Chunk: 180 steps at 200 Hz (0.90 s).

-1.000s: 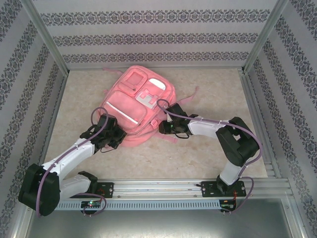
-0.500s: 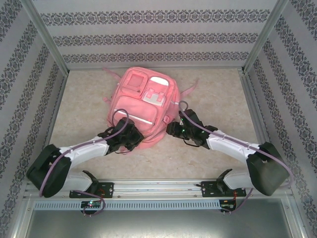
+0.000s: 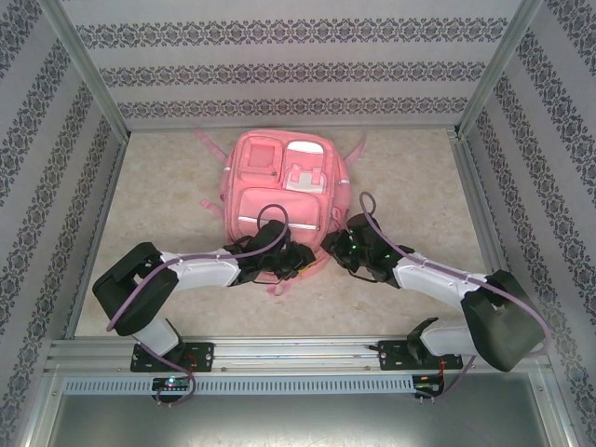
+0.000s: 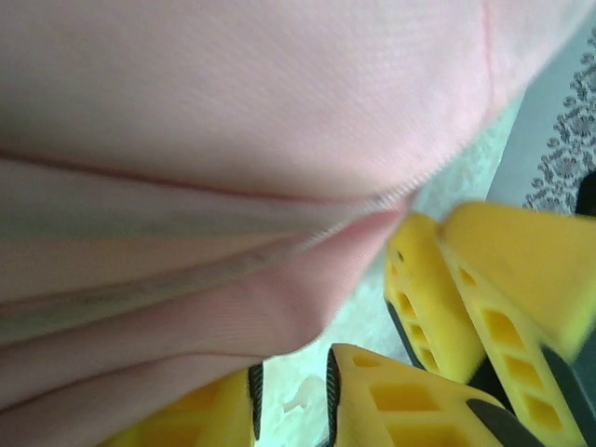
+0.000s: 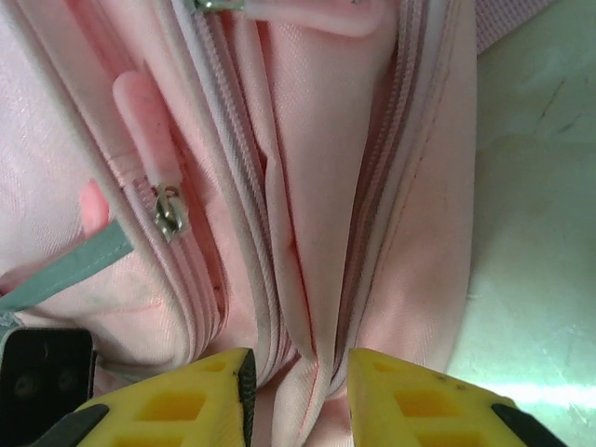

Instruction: Pack the student bag

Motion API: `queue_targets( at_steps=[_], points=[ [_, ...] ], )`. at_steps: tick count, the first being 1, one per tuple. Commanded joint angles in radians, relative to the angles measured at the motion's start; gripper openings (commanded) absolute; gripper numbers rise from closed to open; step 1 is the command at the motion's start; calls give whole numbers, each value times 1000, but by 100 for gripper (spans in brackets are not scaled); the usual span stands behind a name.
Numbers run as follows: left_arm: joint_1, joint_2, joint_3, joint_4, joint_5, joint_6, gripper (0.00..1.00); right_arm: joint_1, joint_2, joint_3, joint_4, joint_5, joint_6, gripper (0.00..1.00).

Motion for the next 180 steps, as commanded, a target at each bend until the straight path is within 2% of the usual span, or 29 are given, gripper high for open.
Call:
queue_targets(
  at_steps=[1,32,43,51,60,63,66,69,92,127,155,168,172,173,174,175,177,180],
  points=[
    [-19,0,18,22,34,25,29,-21,57,-25,107,-49,44,31],
    [-18,-60,35,-51,17,109,39,-35,159,-19,210,-102,29,7],
    [-17,-96,41,-89,9,157,46,-37,177,-11,208,-109,-9,0],
    [-15,-126,43,-123,0,194,54,-39,180,-10,194,-98,-33,0],
    [-11,-163,42,-163,-12,238,67,-41,171,-13,173,-79,-64,0],
    [-10,-176,41,-179,-16,254,76,-44,165,-15,161,-72,-75,0],
    [-10,-187,41,-195,-22,263,95,-46,160,-17,152,-64,-83,0],
    [-8,-201,39,-210,-29,279,99,-48,154,-19,144,-55,-91,0],
    [5,-306,25,-318,-70,387,100,-76,88,-61,99,-15,-132,0],
    [10,-448,35,-480,-128,571,100,-84,16,-111,78,-26,-197,0],
    [52,-556,27,-531,-175,697,100,-87,-70,-123,27,-10,-259,0],
    [82,-602,30,-559,-238,754,100,-91,-135,-111,-20,-6,-324,31],
    [91,-614,32,-572,-268,771,100,-91,-156,-103,-39,-5,-353,51],
    [95,-617,33,-575,-277,774,100,-91,-159,-100,-43,-5,-361,63],
    [97,-620,33,-579,-286,777,100,-91,-167,-99,-48,-6,-369,79],
    [99,-623,33,-583,-295,779,100,-91,-173,-97,-50,-6,-376,88],
    [104,-629,34,-590,-315,781,100,-91,-185,-96,-54,-10,-391,95],
    [113,-637,38,-599,-344,788,100,-90,-202,-92,-62,-16,-413,98]
  ],
)
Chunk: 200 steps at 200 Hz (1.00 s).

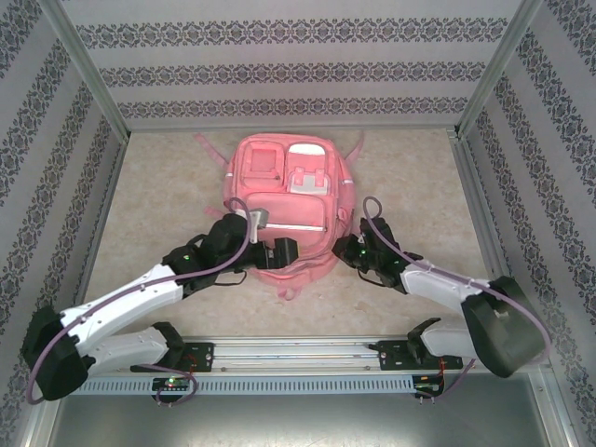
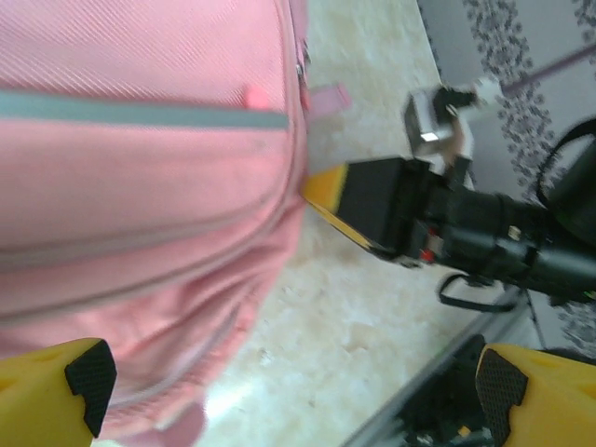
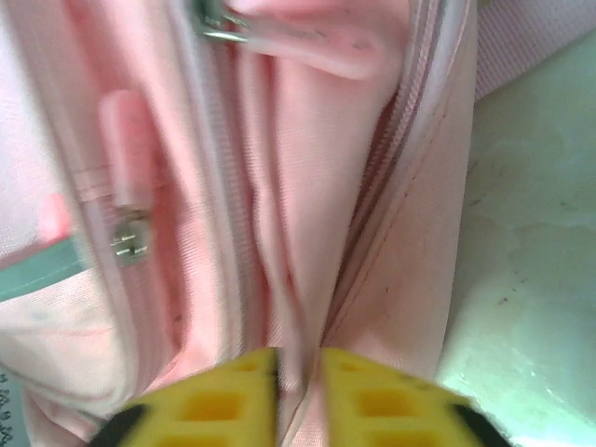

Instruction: Pack the student bag

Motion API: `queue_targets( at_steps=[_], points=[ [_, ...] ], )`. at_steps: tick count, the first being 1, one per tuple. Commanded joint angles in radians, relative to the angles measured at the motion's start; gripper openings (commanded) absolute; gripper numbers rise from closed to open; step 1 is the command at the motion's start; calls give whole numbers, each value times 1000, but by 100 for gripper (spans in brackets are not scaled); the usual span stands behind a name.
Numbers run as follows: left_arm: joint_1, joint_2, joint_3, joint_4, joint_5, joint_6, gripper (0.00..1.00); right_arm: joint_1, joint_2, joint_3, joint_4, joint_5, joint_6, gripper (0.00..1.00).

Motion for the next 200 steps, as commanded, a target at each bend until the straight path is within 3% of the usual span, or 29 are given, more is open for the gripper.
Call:
queue_targets(
  at_steps=[1,27,47,67,89,99,115,124,139,165,180,193,200],
  points=[
    [55,-70,26,-123,-187,166,100,-9,-121,13,-114,14,-180,98],
    [155,-127,17,-128,-303,301,100,-11,-263,95,-269,58,-332,98],
    [250,-118,-35,-74,-440,345,100,-14,-332,176,-386,311,-424,98],
    [331,-139,-204,228,-433,472,100,-34,-393,158,-303,515,-501,98],
    [478,-203,-367,410,-451,384,100,-75,-430,87,-111,566,-629,98],
    [515,-183,-382,447,-433,435,100,-93,-426,62,-45,593,-676,98],
    [553,-116,-374,436,-512,480,100,-131,-400,14,77,586,-804,98],
    [599,-112,-372,445,-477,476,100,-152,-382,-14,127,588,-864,98],
    [609,-104,-406,575,-449,580,100,-217,-354,-58,203,558,-869,98],
    [614,-46,-394,600,-479,703,100,-261,-289,-90,307,553,-977,98],
    [653,10,-443,658,-470,697,100,-282,-237,-130,343,589,-995,98],
    [693,64,-509,816,-441,698,100,-300,-171,-160,440,597,-996,98],
    [703,69,-505,819,-378,706,100,-310,-127,-175,495,584,-1003,98]
  ],
)
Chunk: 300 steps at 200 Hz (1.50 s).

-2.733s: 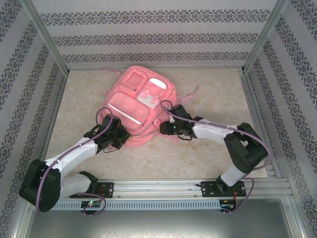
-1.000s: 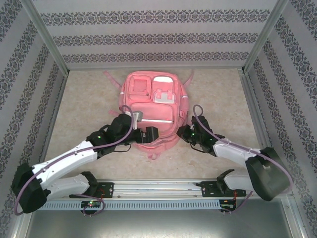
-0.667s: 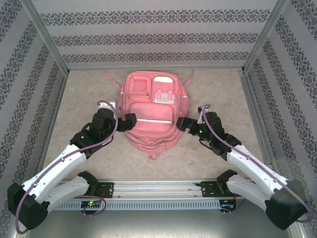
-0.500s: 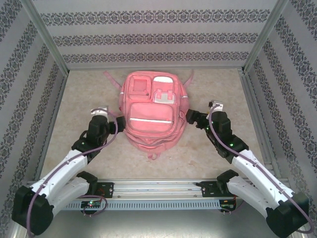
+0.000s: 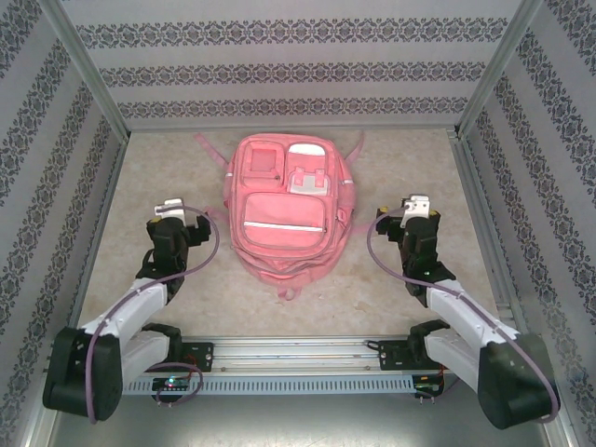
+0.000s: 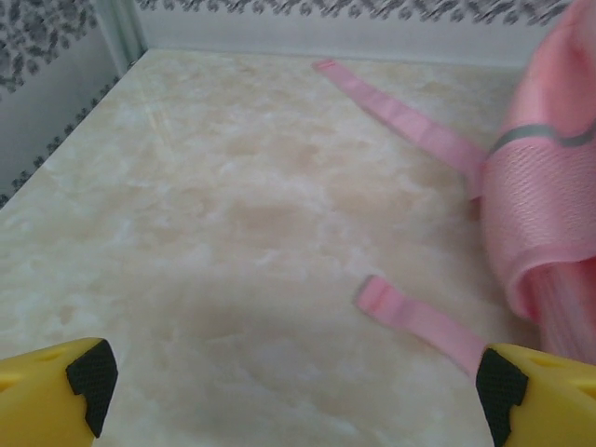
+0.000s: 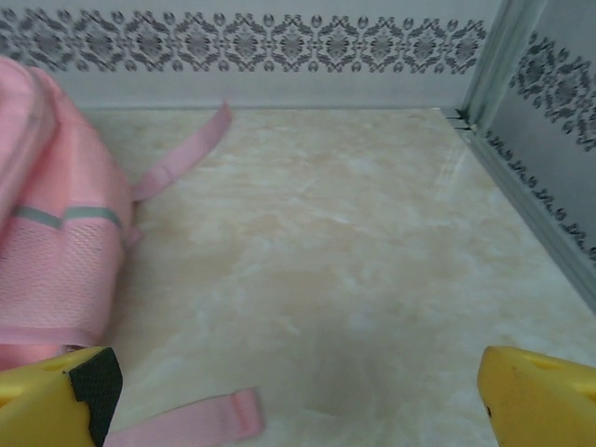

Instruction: Pack the student bag

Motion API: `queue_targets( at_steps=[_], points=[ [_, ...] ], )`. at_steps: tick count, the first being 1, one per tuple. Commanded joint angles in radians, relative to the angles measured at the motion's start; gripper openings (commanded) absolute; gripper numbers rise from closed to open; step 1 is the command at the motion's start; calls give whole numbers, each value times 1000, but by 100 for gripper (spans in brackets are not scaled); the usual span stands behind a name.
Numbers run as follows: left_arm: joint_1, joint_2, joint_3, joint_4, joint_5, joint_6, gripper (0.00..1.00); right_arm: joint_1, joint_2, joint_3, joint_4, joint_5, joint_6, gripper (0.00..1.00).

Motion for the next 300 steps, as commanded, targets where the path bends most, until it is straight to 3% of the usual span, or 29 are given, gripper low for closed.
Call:
queue_targets(
  at_steps=[1,22,38,52,75,95,155,175,190,300],
  points=[
    [55,56,-69,209,83,74,100,-31,106,-55,223,27,-74,98],
    [107,274,-172,745,135,17,100,-84,212,-75,369,-19,-62,98],
    [129,400,-158,826,195,45,100,-146,264,-100,496,-145,-34,98],
    [145,586,-173,1038,233,42,100,-178,362,-107,610,-161,-15,98],
    [150,518,-33,696,273,52,100,-222,596,-105,905,-272,12,98],
    [140,522,49,560,277,68,100,-219,511,-11,590,-307,-14,98],
    [137,529,-9,687,233,57,100,-207,537,2,611,-279,-15,98],
    [137,540,-102,872,153,27,100,-188,538,5,606,-250,-30,98],
    [140,584,-167,1037,183,32,100,-181,539,6,604,-244,-39,98],
    [140,583,-164,1035,222,47,100,-164,538,16,586,-245,-65,98]
  ],
)
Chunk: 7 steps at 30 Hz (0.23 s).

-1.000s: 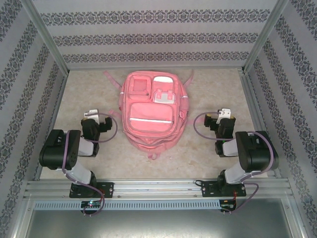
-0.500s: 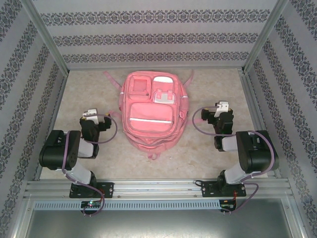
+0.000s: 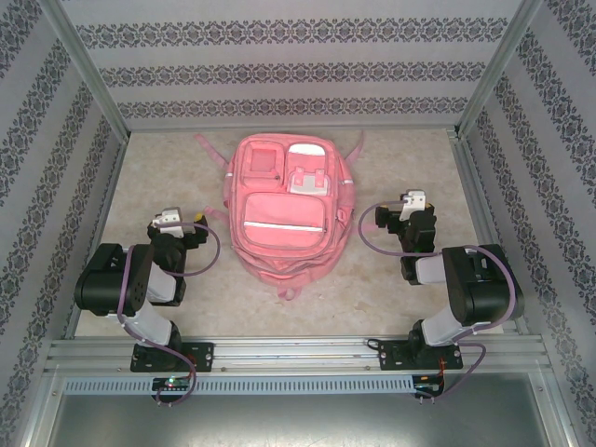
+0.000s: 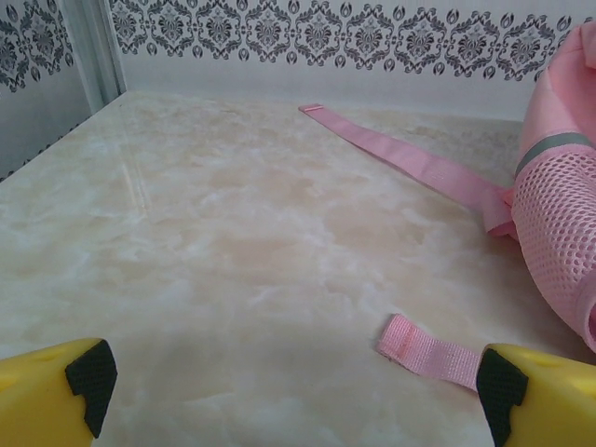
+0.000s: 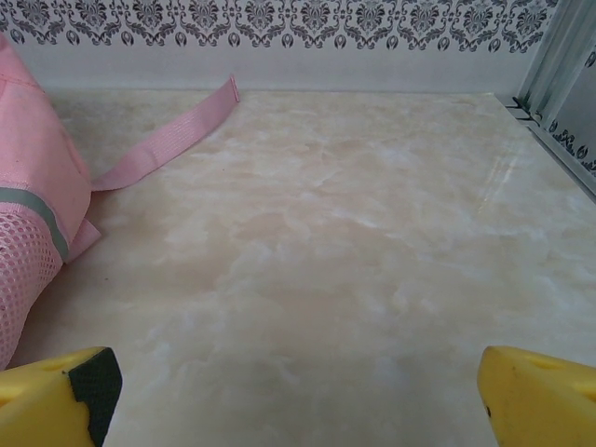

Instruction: Pack the student bag

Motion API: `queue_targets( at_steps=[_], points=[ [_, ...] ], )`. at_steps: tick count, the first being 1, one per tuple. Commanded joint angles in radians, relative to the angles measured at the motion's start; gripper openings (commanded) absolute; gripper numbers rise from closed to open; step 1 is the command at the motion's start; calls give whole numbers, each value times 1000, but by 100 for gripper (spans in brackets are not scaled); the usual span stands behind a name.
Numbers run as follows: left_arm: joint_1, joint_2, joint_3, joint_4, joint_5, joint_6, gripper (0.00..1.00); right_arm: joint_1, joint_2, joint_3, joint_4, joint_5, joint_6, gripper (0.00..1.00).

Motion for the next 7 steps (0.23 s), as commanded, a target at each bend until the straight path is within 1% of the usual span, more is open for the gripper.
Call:
queue_targets(
  at_steps=[1,4,6,7],
  points=[
    [1,14,5,66,24,3,100,10,-7,8,4,14,-18,98],
    [1,3,15,35,13,-2,100,10,-7,9,4,14,-18,98],
    [2,7,-8,68,-15,-17,100,10,-7,8,4,14,-18,98],
    [1,2,-6,56,-9,-14,100,10,-8,8,3,14,-18,98]
  ],
)
